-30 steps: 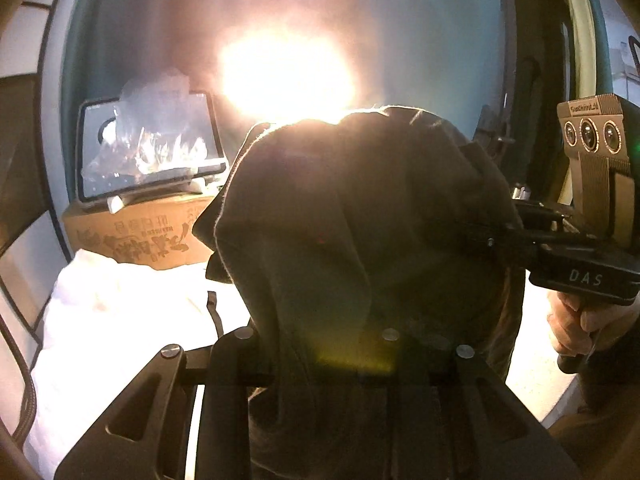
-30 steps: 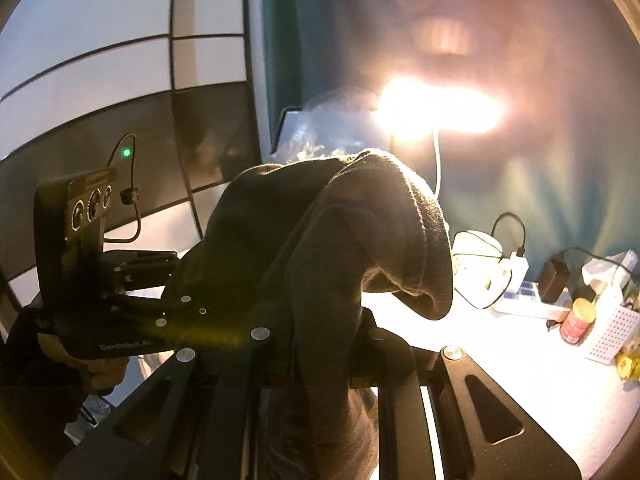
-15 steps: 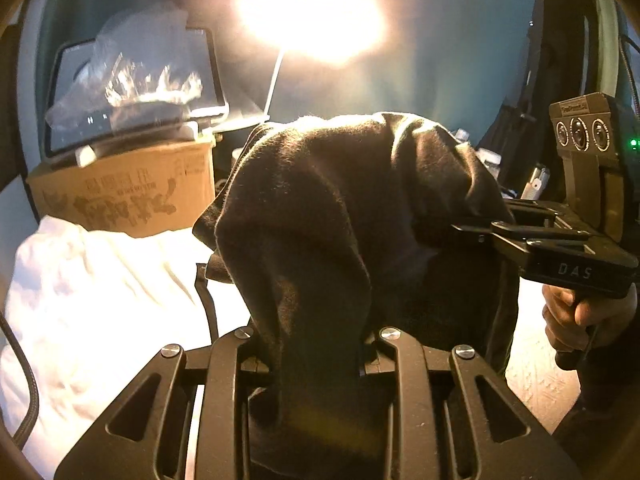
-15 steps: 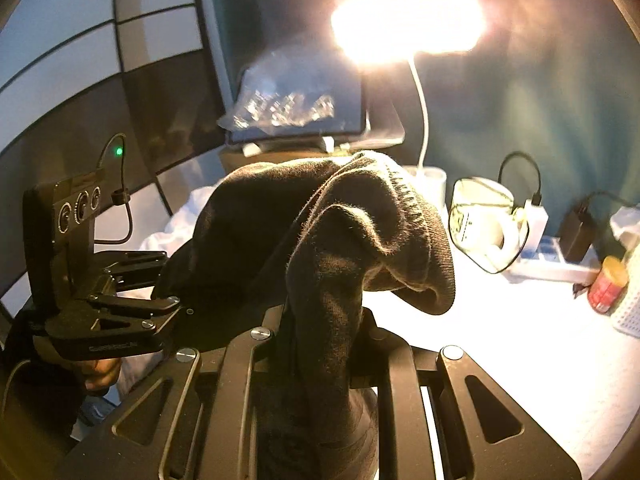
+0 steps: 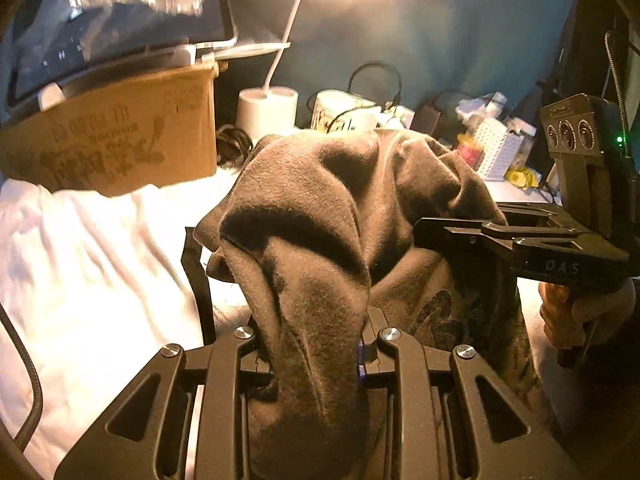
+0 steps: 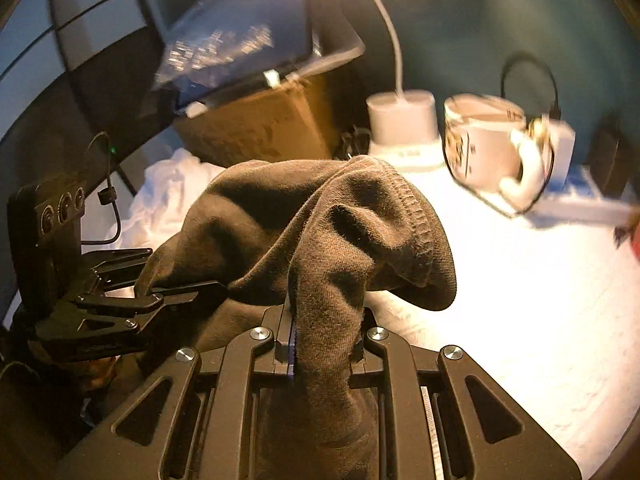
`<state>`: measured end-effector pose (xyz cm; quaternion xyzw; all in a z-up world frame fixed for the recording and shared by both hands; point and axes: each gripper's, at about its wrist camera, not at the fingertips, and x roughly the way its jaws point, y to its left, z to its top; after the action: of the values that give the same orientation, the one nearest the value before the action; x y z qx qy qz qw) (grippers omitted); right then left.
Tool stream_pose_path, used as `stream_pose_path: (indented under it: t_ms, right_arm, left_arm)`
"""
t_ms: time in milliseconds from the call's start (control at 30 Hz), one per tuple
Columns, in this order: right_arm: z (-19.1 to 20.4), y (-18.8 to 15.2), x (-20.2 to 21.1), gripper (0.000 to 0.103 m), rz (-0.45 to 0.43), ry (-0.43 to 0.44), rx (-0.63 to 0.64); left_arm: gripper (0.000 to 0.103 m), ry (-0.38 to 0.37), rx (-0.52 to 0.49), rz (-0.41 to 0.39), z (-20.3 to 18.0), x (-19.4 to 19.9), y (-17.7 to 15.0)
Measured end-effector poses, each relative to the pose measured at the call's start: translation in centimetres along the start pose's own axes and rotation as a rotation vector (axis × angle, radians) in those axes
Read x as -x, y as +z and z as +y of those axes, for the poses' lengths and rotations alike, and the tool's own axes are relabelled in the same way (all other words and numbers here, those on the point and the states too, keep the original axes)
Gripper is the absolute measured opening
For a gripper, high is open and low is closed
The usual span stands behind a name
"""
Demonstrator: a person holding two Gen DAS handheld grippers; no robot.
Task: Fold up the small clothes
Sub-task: 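Lift the folded shirt off the bedspread with both grippers and hold it up, then lower the folded brown shirt onto the bedspread with both grippers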
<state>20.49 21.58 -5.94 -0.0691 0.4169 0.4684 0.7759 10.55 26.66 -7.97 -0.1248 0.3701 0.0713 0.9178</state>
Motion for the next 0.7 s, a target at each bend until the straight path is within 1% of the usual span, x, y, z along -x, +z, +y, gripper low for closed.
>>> stream_pose_path:
  t_ms: [100, 167, 200, 267, 333, 433, 567, 633, 700]
  right_arm:
    - [-1.2, -0.2, -1.3, 0.018, 0.036, 0.003, -0.042]
    - [-2.2, -0.3, -2.1, 0.018, 0.062, 0.024, -0.083]
    - [-2.6, -0.4, -2.4, 0.021, 0.074, 0.032, -0.099]
    - [-3.6, -0.5, -3.2, 0.03, 0.099, 0.047, -0.139]
    - [-4.9, -0.4, -3.9, 0.049, 0.115, 0.06, -0.194]
    - [-6.5, 0.0, -4.3, 0.052, 0.1, 0.13, -0.256]
    - [-7.9, 1.4, -4.2, 0.055, 0.074, 0.115, -0.285]
    - [-8.6, 2.1, -4.0, 0.055, 0.042, 0.154, -0.299]
    - [-9.1, 2.6, -3.8, 0.055, 0.013, 0.162, -0.308]
  left_arm:
    - [0.025, 0.008, 0.005, 0.035, 0.3, -1.3, 0.1]
    - [0.025, 0.009, 0.011, 0.055, 0.5, -2.0, 0.1]
    - [0.025, 0.01, 0.015, 0.065, 0.7, -2.3, 0.1]
    - [0.025, 0.011, 0.023, 0.082, 0.9, -2.8, -0.1]
    - [0.025, 0.002, 0.035, 0.094, 1.3, -3.0, 0.0]
    - [0.028, -0.014, 0.053, 0.116, 1.8, -3.2, 0.3]
    - [0.029, -0.032, 0.058, 0.127, 2.1, -3.4, 0.8]
    - [0.03, -0.038, 0.062, 0.132, 2.3, -3.3, 1.1]
    - [0.032, -0.039, 0.069, 0.133, 2.5, -3.3, 1.4]
